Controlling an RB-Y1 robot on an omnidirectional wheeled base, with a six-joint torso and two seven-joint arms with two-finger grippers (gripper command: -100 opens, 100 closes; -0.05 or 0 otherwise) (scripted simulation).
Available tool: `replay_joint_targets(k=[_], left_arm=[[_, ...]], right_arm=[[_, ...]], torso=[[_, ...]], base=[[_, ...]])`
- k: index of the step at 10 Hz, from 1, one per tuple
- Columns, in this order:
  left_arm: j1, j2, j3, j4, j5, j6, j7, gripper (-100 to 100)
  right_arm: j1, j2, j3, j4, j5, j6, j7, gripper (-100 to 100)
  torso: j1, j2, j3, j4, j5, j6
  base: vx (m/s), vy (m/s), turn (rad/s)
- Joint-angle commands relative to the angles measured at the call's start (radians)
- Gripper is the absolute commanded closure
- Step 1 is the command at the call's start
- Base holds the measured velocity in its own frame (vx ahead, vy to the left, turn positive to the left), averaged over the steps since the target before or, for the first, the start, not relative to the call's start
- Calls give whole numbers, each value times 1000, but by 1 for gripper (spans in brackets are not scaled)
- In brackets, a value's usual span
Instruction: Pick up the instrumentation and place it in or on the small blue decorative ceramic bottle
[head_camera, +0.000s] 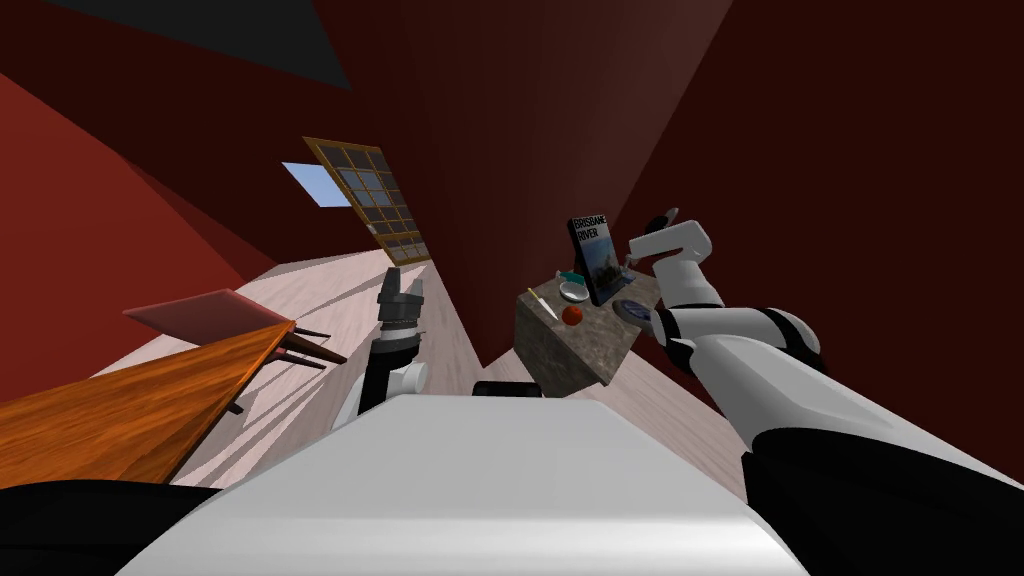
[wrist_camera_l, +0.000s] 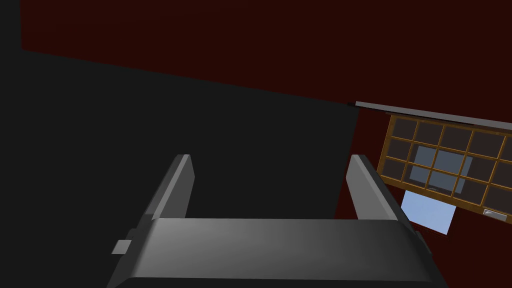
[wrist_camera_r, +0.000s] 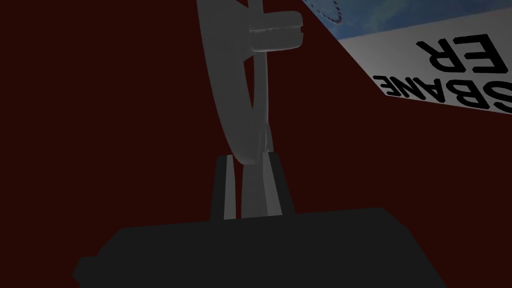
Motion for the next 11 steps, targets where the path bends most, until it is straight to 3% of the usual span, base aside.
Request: replay_joint_targets(k=[1,2,5,7,8,9,11], left_arm=[[0,0,0,0,0,0,0,0],[0,0,0,0,0,0,0,0],[0,0,0,0,0,0,0,0],[0,0,0,0,0,0,0,0],[0,0,0,0,0,0,0,0],[0,0,0,0,0,0,0,0],[0,0,0,0,0,0,0,0]], right_arm=[[10,-11,4,-2,-21,28,11,100],[13,-37,12,24,-57,58,34,100],[17,-61,20,48,-89,86,56,100],[28,-102,34,91,-145,136,93,100],[28,-102,34,91,-145,136,93,100],[39,-133,47,123,-187,176,122,100],[45,-145,51,136,-202,191,132,100]], torso=[[0,0,0,0,0,0],[3,0,0,1,1,-1],[5,1,1,1,2,-1],[6,1,2,2,2,0],[6,2,2,2,2,0],[7,2,2,3,3,0],[8,4,4,3,3,0]], base=[[-33,-35,16],[-29,-31,44],[-32,-23,28],[-41,-18,45],[-42,-5,8],[-56,6,63],[-52,10,14]])
